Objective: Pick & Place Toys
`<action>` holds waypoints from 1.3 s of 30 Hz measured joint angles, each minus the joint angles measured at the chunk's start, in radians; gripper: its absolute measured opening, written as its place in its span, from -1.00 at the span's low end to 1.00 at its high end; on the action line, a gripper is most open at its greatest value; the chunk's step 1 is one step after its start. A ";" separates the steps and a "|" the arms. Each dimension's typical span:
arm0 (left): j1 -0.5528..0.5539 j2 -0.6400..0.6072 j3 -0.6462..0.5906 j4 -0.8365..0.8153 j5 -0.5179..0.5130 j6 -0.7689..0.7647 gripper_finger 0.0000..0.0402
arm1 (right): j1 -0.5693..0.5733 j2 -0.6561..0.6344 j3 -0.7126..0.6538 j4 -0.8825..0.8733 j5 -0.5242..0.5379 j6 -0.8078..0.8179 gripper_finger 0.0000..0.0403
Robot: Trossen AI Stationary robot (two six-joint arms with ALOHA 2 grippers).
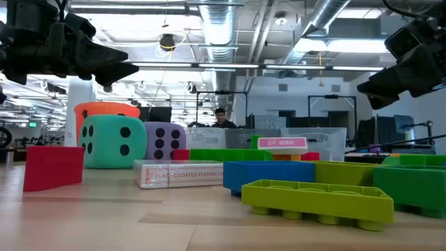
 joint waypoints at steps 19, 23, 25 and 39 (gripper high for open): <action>0.000 0.000 0.000 0.098 0.000 -0.001 0.54 | -0.009 0.000 0.000 -0.001 0.023 -0.143 -0.36; 0.000 0.000 0.000 0.104 0.008 -0.196 0.54 | -0.015 0.000 0.000 0.000 0.034 -0.179 -0.36; 0.000 0.000 0.000 0.105 0.009 -0.291 0.54 | -0.022 0.000 0.000 0.004 0.048 -0.249 -0.36; 0.000 0.000 0.000 0.082 -0.221 -0.335 0.54 | -0.022 0.043 -0.001 0.241 0.049 0.155 -0.36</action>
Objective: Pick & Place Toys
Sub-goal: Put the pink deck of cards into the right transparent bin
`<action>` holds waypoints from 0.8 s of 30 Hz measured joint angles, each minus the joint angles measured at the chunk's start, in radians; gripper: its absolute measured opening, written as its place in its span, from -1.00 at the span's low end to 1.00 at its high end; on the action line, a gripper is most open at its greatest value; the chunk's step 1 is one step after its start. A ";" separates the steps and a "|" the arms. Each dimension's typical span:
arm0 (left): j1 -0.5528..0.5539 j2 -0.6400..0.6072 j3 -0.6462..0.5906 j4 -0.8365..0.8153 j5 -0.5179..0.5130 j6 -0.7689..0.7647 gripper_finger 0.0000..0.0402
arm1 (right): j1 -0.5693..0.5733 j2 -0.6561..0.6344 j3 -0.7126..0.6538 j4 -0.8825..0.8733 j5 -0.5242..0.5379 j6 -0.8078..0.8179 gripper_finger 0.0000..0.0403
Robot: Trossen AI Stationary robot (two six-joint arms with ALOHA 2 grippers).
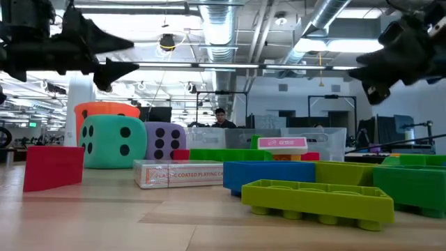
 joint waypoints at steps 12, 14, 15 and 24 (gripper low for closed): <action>0.000 0.000 0.000 0.109 -0.114 -0.009 0.54 | 0.011 0.084 0.000 0.412 -0.001 -0.002 -0.36; 0.000 0.001 0.000 0.096 -0.111 -0.035 0.54 | 0.031 0.119 0.000 0.426 0.001 0.017 -0.36; 0.000 0.007 0.000 0.090 -0.107 -0.053 0.54 | 0.040 0.148 0.000 0.426 0.004 0.024 -0.36; -0.001 0.081 0.000 0.045 0.037 -0.124 0.54 | 0.062 0.513 0.074 0.505 0.224 0.039 -0.36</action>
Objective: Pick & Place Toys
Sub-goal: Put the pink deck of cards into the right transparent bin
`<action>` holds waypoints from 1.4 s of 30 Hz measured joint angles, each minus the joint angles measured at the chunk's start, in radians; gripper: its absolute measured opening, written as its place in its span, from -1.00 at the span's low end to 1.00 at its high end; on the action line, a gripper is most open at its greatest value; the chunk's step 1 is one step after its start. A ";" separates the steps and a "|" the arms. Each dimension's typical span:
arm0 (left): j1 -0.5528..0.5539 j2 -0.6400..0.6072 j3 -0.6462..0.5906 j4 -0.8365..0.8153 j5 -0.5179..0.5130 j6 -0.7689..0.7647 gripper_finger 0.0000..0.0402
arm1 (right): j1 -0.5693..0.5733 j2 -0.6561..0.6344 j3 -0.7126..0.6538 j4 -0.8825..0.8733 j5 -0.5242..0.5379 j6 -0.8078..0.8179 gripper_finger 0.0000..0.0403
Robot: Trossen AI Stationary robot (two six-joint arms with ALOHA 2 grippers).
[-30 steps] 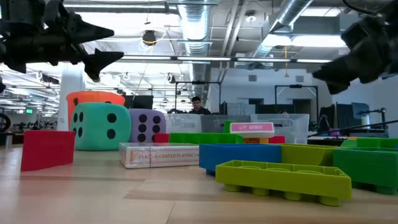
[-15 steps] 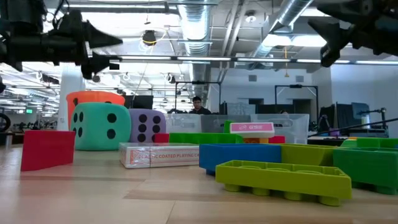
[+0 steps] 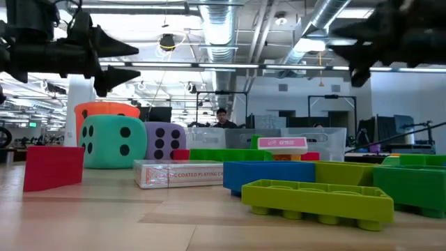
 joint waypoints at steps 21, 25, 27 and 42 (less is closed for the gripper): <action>-0.161 0.143 0.000 0.051 0.036 -0.173 0.54 | 0.029 0.804 0.821 -0.614 0.137 0.072 -0.41; -0.157 0.143 0.000 0.156 0.030 -0.164 0.54 | 0.050 0.873 1.003 -0.924 0.157 0.256 -0.42; -0.151 0.143 0.000 0.218 0.030 -0.123 0.54 | 0.073 0.895 1.111 -1.151 0.236 0.342 -0.44; -0.145 0.140 0.000 0.452 -0.009 0.020 0.54 | 0.281 1.061 1.535 -1.731 0.375 0.778 -0.65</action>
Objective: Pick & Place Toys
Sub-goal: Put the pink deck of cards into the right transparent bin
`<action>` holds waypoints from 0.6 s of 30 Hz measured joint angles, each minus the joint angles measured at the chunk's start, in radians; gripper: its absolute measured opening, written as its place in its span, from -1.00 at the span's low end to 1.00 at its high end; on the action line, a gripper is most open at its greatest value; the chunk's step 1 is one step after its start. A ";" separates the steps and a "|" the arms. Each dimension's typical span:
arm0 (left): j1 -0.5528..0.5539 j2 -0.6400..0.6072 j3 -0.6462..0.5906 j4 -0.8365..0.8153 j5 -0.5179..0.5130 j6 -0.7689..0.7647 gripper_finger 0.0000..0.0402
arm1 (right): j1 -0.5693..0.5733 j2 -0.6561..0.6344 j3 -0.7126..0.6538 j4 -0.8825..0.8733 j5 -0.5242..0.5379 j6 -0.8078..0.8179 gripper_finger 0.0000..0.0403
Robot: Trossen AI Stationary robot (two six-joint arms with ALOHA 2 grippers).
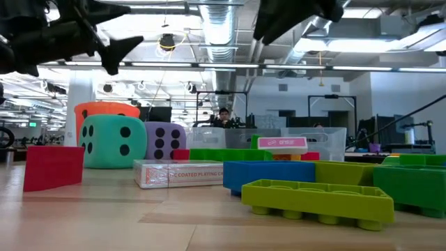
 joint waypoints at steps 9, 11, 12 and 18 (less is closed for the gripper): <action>0.000 0.000 0.000 0.129 -0.081 0.070 0.54 | -0.001 0.146 -0.001 0.014 0.009 0.239 -0.69; 0.000 0.000 0.000 0.126 -0.095 0.097 0.54 | 0.010 0.181 -0.001 0.003 0.057 0.277 -0.73; 0.000 0.000 0.000 0.124 -0.096 0.102 0.54 | 0.014 0.197 -0.001 -0.005 0.069 0.269 -0.76; 0.000 0.001 0.000 0.045 -0.096 0.101 0.54 | 0.060 0.222 0.007 -0.025 0.071 0.003 -0.89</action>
